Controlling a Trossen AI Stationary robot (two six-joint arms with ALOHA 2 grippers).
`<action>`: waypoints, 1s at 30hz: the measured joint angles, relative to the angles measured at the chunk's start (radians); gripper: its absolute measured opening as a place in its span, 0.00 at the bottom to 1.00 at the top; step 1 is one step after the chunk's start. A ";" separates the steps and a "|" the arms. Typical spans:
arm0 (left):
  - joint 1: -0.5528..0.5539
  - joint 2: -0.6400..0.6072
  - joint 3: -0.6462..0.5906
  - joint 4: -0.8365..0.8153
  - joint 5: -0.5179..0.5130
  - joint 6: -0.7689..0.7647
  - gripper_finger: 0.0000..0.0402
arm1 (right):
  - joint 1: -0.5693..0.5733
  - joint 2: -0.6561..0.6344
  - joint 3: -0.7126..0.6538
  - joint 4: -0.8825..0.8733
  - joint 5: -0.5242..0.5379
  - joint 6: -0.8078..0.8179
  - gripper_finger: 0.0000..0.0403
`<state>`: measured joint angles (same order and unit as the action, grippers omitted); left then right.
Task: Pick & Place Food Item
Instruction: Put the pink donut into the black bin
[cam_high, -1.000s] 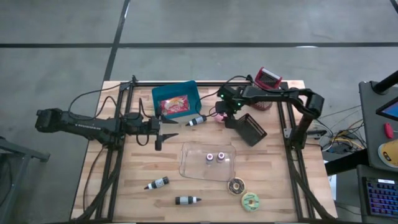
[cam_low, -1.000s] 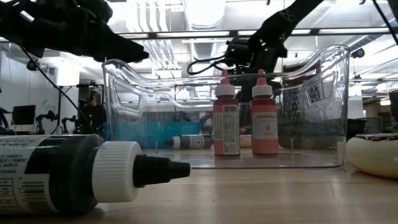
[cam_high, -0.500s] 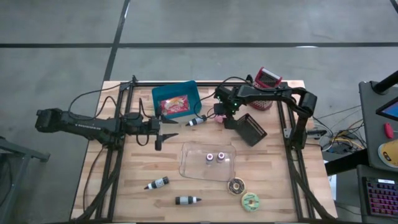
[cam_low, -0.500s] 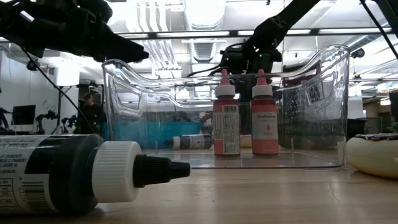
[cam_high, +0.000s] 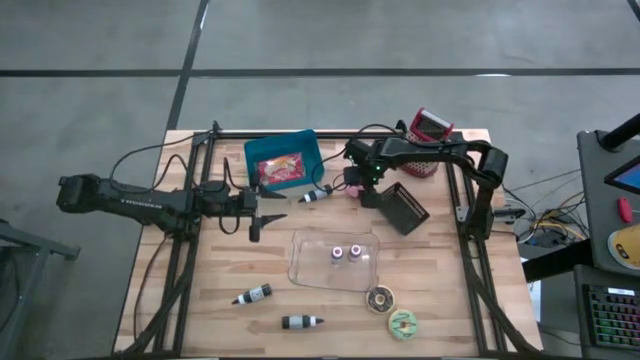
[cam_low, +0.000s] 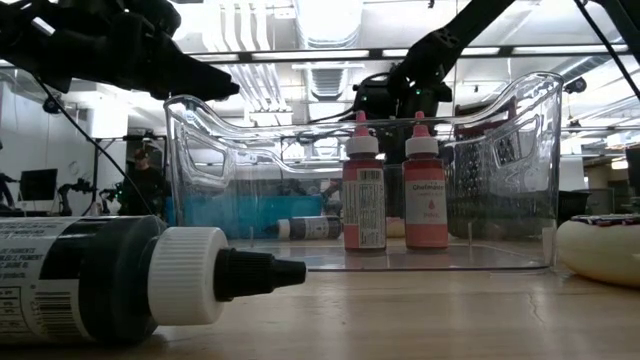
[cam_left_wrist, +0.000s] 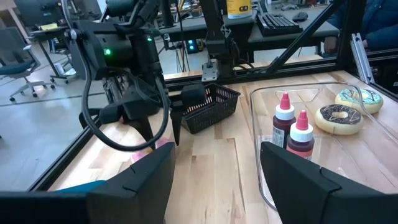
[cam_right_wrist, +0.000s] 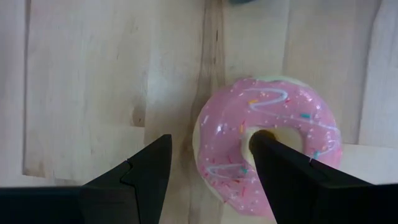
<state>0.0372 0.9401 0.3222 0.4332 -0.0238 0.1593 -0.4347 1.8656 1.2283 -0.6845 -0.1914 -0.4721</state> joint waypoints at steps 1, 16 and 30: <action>0.000 0.000 0.000 0.000 0.000 0.000 0.59 | 0.000 0.004 -0.001 -0.001 0.000 0.000 0.54; 0.000 0.000 0.000 0.000 0.000 -0.003 0.59 | 0.000 0.085 0.004 0.018 0.008 -0.004 0.54; 0.001 0.000 0.000 -0.007 0.000 -0.003 0.59 | 0.000 0.074 0.011 0.011 0.009 -0.005 0.54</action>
<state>0.0380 0.9405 0.3222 0.4259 -0.0242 0.1562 -0.4343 1.9396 1.2396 -0.6735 -0.1826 -0.4775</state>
